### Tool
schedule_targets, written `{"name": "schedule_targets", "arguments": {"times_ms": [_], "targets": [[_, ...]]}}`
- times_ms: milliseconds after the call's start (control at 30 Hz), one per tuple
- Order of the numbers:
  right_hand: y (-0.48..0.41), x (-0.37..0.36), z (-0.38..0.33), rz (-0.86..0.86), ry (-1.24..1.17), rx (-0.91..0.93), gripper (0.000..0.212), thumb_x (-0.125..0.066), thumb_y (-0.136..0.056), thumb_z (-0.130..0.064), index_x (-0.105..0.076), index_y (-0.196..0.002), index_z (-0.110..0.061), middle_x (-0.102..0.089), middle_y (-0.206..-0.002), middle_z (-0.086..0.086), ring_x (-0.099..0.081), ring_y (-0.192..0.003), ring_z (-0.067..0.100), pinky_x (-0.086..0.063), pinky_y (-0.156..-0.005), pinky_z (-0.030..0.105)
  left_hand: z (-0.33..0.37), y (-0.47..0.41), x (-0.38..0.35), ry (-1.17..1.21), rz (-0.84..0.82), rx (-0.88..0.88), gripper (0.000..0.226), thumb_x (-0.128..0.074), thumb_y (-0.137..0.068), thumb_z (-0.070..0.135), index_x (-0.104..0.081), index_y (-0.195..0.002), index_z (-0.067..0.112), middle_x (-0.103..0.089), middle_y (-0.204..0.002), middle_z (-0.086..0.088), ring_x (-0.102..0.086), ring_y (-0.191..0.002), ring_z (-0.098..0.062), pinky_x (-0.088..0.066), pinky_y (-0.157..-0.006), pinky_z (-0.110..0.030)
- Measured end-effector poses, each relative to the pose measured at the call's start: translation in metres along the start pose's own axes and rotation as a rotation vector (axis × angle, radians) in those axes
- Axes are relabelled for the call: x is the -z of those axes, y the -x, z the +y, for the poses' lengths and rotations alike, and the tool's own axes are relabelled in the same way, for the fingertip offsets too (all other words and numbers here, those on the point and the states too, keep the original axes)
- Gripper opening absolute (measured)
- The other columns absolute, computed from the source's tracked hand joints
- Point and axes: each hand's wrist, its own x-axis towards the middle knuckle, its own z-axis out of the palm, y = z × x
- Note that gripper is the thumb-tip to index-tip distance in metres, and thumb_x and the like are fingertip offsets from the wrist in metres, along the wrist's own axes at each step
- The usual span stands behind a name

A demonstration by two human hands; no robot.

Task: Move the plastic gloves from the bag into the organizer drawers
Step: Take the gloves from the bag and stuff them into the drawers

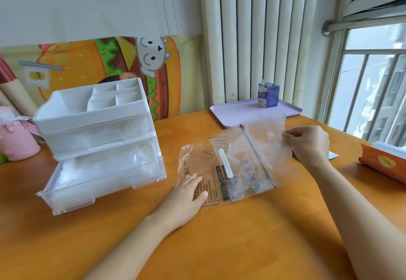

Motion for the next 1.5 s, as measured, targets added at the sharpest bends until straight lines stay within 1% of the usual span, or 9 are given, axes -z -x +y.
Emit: {"name": "schedule_targets", "arguments": {"times_ms": [200,333,467,567,733,833,1033,1267,1500], "targets": [[-0.009,0.007,0.002,0.042,-0.297,0.025,0.009,-0.059,-0.090,-0.014,-0.067,-0.087,-0.015,-0.071,-0.091,0.007,-0.064,-0.091,0.022,-0.048,-0.084,0.035,-0.003,0.001,0.004,0.028,-0.001,0.021,0.056,-0.040,-0.100,0.043,-0.023,-0.152,0.027,-0.012,-0.160,0.009,-0.008,-0.147,-0.007,-0.008,-0.119,-0.027],[0.014,0.027,-0.037,-0.536,-1.071,-0.012,0.016,-0.045,-0.094,-0.003,-0.053,-0.081,-0.009,-0.070,-0.102,0.021,-0.067,-0.098,0.030,-0.051,-0.086,0.038,0.003,0.002,0.016,0.178,0.037,0.008,0.058,-0.057,-0.091,0.049,-0.038,-0.143,0.033,-0.034,-0.153,0.008,-0.034,-0.139,-0.009,-0.028,-0.114,-0.026],[0.040,0.021,-0.057,-1.044,-1.134,0.098,0.008,-0.050,-0.092,-0.008,-0.051,-0.087,-0.001,-0.064,-0.102,0.033,-0.066,-0.091,0.035,-0.056,-0.078,0.035,0.022,0.006,0.050,0.677,0.082,-0.160,0.111,-0.061,-0.044,0.090,-0.037,-0.139,0.037,-0.040,-0.142,0.021,-0.040,-0.130,0.005,-0.032,-0.104,-0.009],[0.053,0.011,-0.064,-1.177,-1.075,0.150,0.018,-0.063,-0.090,-0.021,-0.054,-0.093,-0.006,-0.056,-0.102,0.031,-0.055,-0.094,0.036,-0.051,-0.079,0.036,0.029,0.010,0.073,0.896,0.053,-0.216,0.109,-0.058,-0.042,0.093,-0.051,-0.131,0.030,-0.054,-0.138,0.012,-0.047,-0.130,-0.004,-0.035,-0.111,-0.032],[0.071,0.005,-0.079,-1.100,-1.022,0.221,0.019,-0.061,-0.090,-0.026,-0.052,-0.094,-0.009,-0.062,-0.087,0.014,-0.062,-0.080,0.026,-0.054,-0.067,0.026,0.039,0.030,0.099,0.827,-0.024,-0.150,0.099,-0.059,-0.039,0.093,-0.070,-0.109,0.023,-0.070,-0.114,0.003,-0.063,-0.112,-0.009,-0.047,-0.091,-0.021],[0.078,0.005,-0.088,-1.055,-0.935,0.321,0.013,-0.052,-0.091,-0.017,-0.049,-0.097,-0.006,-0.067,-0.081,0.010,-0.065,-0.073,0.025,-0.053,-0.060,0.026,0.034,0.032,0.110,0.917,-0.071,-0.063,0.079,-0.065,-0.047,0.082,-0.077,-0.094,0.020,-0.074,-0.101,-0.002,-0.068,-0.101,-0.012,-0.040,-0.103,-0.034],[0.078,0.009,-0.122,-1.138,-0.783,0.501,0.007,-0.055,-0.091,-0.013,-0.055,-0.094,-0.007,-0.060,-0.074,0.012,-0.052,-0.052,0.011,-0.041,-0.047,0.018,0.011,0.037,0.136,1.231,-0.428,-0.061,0.089,-0.077,-0.050,0.070,-0.072,-0.109,0.005,-0.072,-0.105,-0.013,-0.068,-0.099,-0.023,-0.054,-0.086,-0.033],[0.077,-0.008,-0.175,-1.104,-0.700,0.466,0.023,-0.069,-0.079,-0.023,-0.060,-0.097,-0.012,-0.061,-0.074,0.011,-0.033,-0.047,0.009,-0.027,-0.042,0.015,0.003,0.052,0.161,1.061,0.247,-0.038,0.016,-0.072,-0.068,0.018,-0.071,-0.079,0.007,-0.071,-0.070,-0.001,-0.066,-0.064,-0.008,-0.052,-0.063,-0.014],[0.072,-0.048,-0.195,-0.748,-0.446,0.346,0.024,-0.078,-0.078,-0.019,-0.065,-0.077,0.001,-0.052,-0.054,0.000,-0.044,-0.044,0.006,-0.037,-0.050,0.018,-0.056,0.071,0.200,0.748,0.569,0.190,0.007,-0.075,-0.080,0.020,-0.073,-0.077,0.014,-0.073,-0.077,0.002,-0.063,-0.072,-0.007,-0.048,-0.073,-0.017]]}}
